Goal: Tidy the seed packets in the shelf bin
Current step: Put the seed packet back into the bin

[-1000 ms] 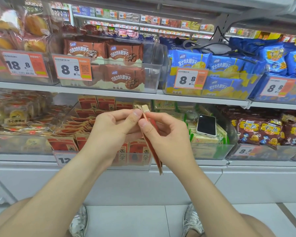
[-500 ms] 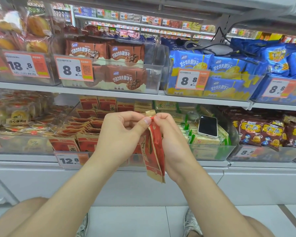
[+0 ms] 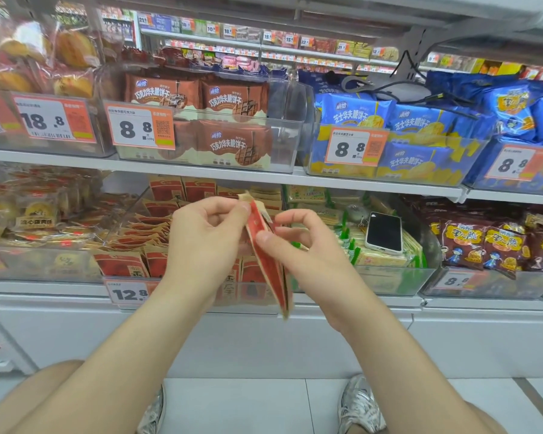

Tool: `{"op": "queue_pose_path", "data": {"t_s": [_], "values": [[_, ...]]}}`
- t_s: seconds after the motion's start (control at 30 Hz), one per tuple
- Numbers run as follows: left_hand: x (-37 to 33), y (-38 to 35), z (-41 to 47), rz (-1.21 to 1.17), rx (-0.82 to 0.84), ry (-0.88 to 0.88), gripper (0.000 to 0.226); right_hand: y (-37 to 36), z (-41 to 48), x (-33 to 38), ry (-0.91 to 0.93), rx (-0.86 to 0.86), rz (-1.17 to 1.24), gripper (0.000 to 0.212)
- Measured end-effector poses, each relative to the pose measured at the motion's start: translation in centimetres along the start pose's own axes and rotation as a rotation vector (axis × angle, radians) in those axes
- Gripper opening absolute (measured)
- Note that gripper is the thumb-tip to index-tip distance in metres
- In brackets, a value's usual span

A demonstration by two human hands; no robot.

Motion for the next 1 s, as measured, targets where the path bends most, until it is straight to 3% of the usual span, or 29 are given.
{"op": "queue_pose_path", "data": {"t_s": [0.1,0.17,0.23,0.33,0.43,0.63,0.8,1.0], "values": [[0.3,1.7,0.5,-0.098,-0.131,0.043,0.016,-0.5,-0.4,-0.1,0.03,0.059,-0.236,0.047],[0.3,1.9,0.7,-0.117,-0.126,0.047,0.018,-0.4,-0.4,0.4,0.084,0.018,-0.235,0.042],[0.2,1.0,0.7,-0.115,-0.039,0.056,0.019,0.2,-0.4,1.2,0.146,-0.072,-0.173,0.039],[0.8,-1.4,-0.2,-0.003,0.193,0.115,0.03,0.7,-0.5,1.6,0.165,-0.148,-0.065,0.059],[1.5,-3.5,-1.5,0.14,0.395,0.14,0.037,0.8,-0.4,1.4,0.16,-0.16,-0.031,0.066],[-0.1,-3.8,-1.5,0.328,0.495,-0.032,0.04,0.8,-0.2,0.3,0.059,-0.098,0.095,0.046],[-0.8,-3.5,-1.2,0.457,0.511,-0.154,0.036,0.1,0.3,-1.0,-0.044,-0.012,0.168,0.06],[-0.4,-3.5,-0.8,0.444,0.523,-0.17,0.037,-0.6,0.8,-1.5,-0.11,0.044,0.278,0.039]]}}
Point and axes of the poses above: each hand's wrist, its own z-axis towards the middle knuckle, its own y-axis out of the back of the hand, x = y × z, the point moved 10 cm from there along z, towards the middle knuckle, and after that the axes turned 6 degrees about -y, right-handed, at the moved point
